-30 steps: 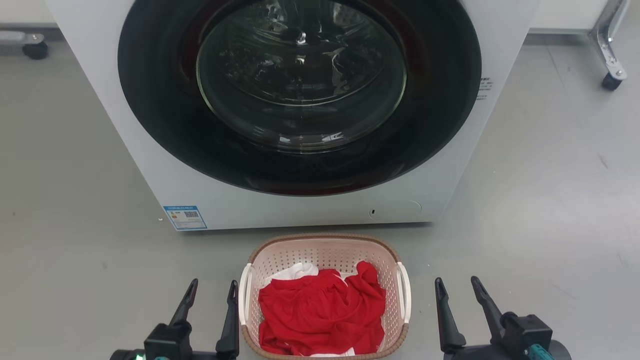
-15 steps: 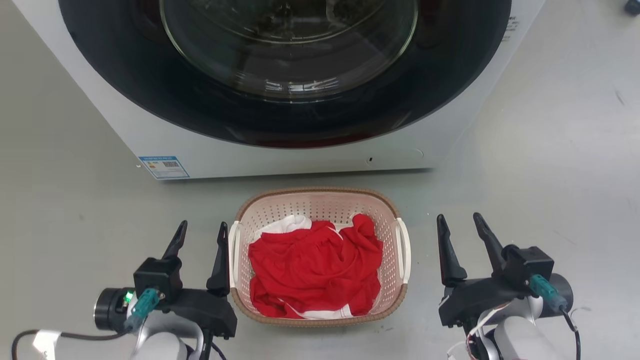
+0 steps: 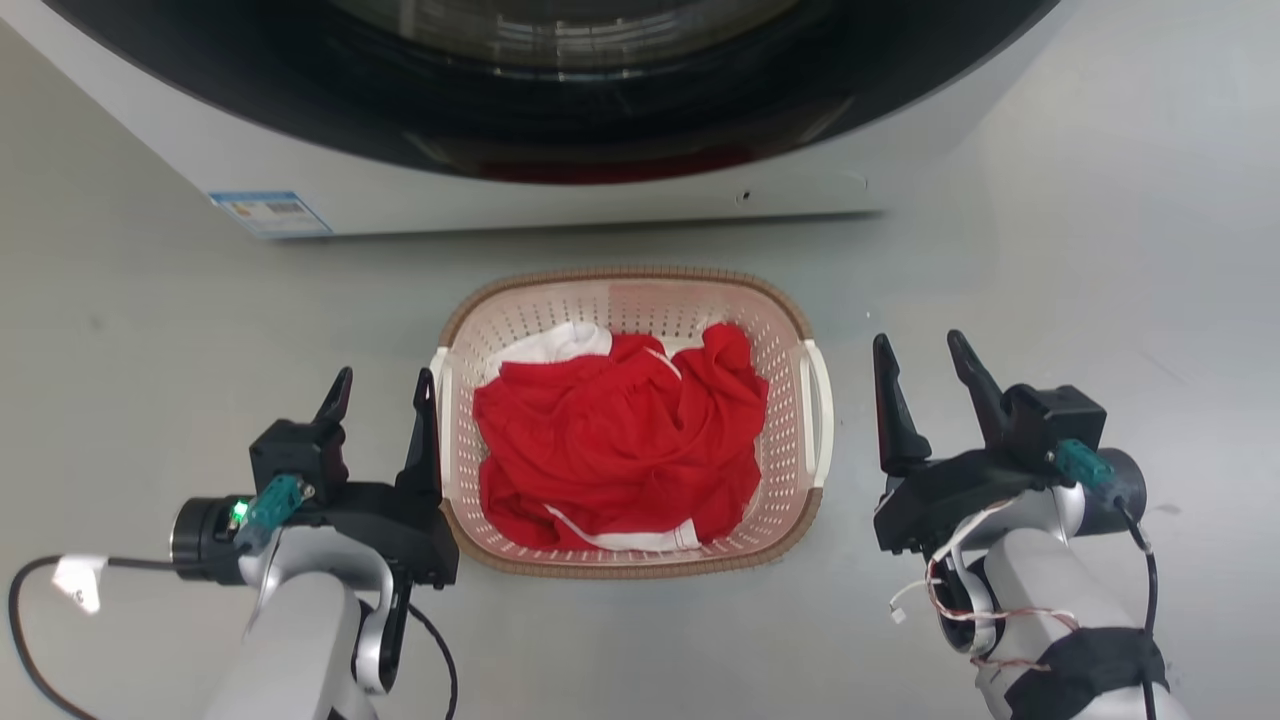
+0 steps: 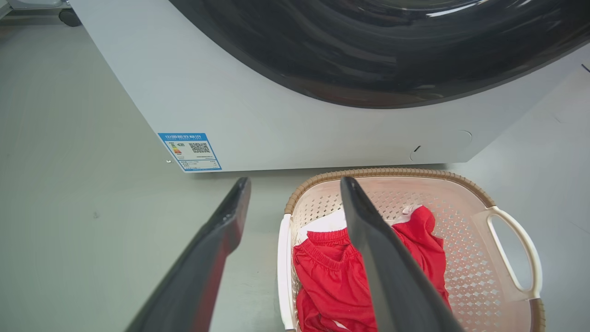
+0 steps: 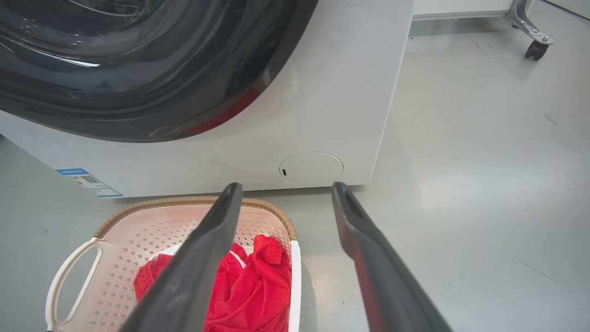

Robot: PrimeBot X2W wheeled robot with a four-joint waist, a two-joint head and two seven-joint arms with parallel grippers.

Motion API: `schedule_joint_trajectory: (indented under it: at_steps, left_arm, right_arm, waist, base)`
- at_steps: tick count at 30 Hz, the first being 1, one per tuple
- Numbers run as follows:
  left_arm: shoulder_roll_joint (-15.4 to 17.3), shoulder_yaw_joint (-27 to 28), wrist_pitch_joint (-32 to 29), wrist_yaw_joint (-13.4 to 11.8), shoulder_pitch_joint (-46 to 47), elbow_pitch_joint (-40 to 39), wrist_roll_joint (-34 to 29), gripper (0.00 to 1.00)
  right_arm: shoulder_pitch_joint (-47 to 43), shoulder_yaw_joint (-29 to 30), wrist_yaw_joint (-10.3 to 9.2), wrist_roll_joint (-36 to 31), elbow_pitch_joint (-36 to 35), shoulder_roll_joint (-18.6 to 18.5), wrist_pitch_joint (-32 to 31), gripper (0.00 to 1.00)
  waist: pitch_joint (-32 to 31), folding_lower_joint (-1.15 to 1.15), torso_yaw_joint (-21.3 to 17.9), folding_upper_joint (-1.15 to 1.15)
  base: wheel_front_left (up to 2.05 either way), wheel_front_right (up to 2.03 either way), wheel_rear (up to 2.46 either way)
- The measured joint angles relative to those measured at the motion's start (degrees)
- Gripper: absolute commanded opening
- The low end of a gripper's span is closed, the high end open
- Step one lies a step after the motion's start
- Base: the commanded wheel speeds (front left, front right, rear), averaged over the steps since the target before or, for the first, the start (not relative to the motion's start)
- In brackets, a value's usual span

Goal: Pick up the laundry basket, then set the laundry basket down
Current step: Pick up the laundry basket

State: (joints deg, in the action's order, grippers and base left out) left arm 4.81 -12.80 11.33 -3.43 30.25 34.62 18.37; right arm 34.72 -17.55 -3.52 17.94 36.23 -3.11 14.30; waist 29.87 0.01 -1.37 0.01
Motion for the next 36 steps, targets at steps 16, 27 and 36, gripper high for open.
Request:
schedule_joint_trajectory:
  at_steps: [16,27,36]
  left_arm:
    - [-1.3,-1.1,-1.1,1.0,9.7,9.1,0.7,1.0]
    - [-1.5,-1.0,-1.2,1.5,13.3,15.1,0.7,1.0]
    - [-1.8,-1.2,-1.2,2.0,15.5,19.2,0.8,1.0]
  right_arm:
    - [9.5,-2.6,-0.37,2.4,9.4,-0.2,0.3,1.0]
    - [12.8,-5.3,-0.81,4.9,14.3,-0.3,0.4,1.0]
    - [14.6,-8.1,-1.13,7.9,16.9,-0.4,0.4,1.0]
  waist:
    - [10.6,0.0,0.5,0.0]
    - [16.0,-0.01,1.2,0.0]
    - [18.6,-0.01,1.6,0.0]
  base:
    - [0.0,0.0,0.0]
    - [0.0,0.0,0.0]
    - [0.0,0.0,0.0]
